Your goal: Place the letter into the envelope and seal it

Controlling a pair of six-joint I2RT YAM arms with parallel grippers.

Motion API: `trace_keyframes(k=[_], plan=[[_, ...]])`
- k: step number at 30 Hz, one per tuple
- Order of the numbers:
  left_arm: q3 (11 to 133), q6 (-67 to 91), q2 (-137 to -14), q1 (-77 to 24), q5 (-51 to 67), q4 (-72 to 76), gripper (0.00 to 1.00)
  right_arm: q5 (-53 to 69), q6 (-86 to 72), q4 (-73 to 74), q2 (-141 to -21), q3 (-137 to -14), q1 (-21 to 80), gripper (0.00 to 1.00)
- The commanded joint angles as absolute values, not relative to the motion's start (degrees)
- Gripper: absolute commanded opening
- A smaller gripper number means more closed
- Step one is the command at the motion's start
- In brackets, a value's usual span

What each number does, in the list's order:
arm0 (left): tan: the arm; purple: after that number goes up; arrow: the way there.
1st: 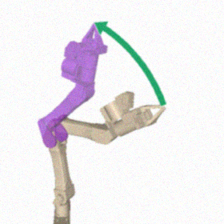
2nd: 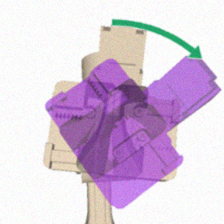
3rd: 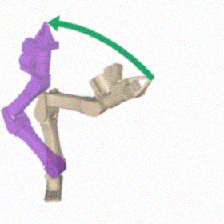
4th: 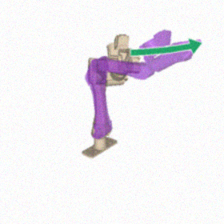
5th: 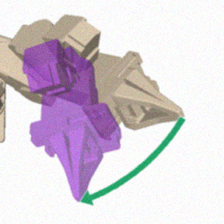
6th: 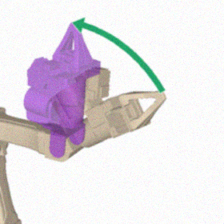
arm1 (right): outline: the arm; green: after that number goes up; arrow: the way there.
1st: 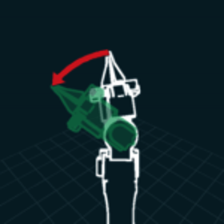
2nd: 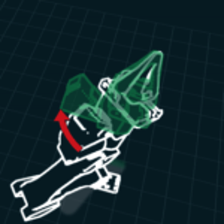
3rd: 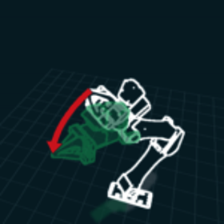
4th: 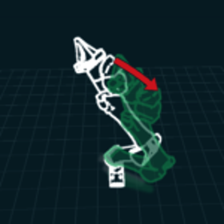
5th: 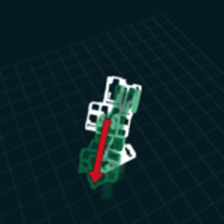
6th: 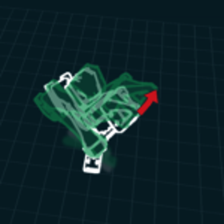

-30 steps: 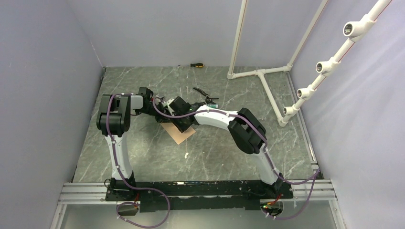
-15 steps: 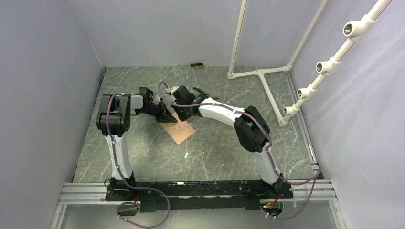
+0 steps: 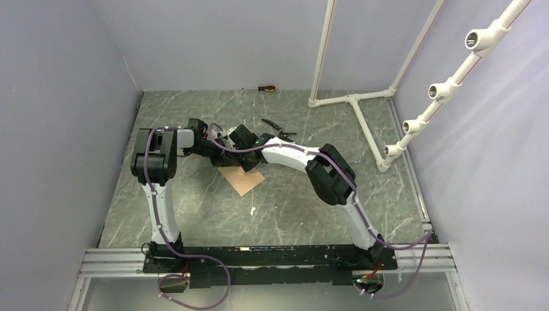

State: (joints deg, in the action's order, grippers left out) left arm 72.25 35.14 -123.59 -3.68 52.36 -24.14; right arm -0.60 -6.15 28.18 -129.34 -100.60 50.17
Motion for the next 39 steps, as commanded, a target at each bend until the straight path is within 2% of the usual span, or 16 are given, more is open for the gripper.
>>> trace_keyframes(k=[1, 6, 14, 20, 34, 39], plan=[[70.3, 33.8, -127.6, -2.7, 39.4, -28.3, 0.02, -2.5, -3.2, 29.1, -130.9, -100.7, 51.3, 0.21], [70.2, 34.0, -127.8, -2.7, 39.4, -28.3, 0.03, -1.4, -1.9, 28.7, -130.4, -97.8, 52.2, 0.26], [70.4, 33.8, -128.1, -2.7, 39.4, -28.4, 0.03, -0.3, -1.6, 29.4, -131.0, -95.8, 52.6, 0.29], [70.3, 33.7, -128.2, -2.7, 39.5, -28.5, 0.03, 5.4, -0.5, 28.1, -129.3, -93.3, 52.6, 0.32], [70.2, 33.7, -127.9, -2.7, 39.4, -28.5, 0.03, -1.2, -6.5, 29.4, -127.5, -96.1, 51.4, 0.27], [70.1, 33.7, -127.8, -2.7, 39.5, -28.5, 0.03, 1.2, -10.3, 27.7, -123.7, -97.1, 49.5, 0.23]])
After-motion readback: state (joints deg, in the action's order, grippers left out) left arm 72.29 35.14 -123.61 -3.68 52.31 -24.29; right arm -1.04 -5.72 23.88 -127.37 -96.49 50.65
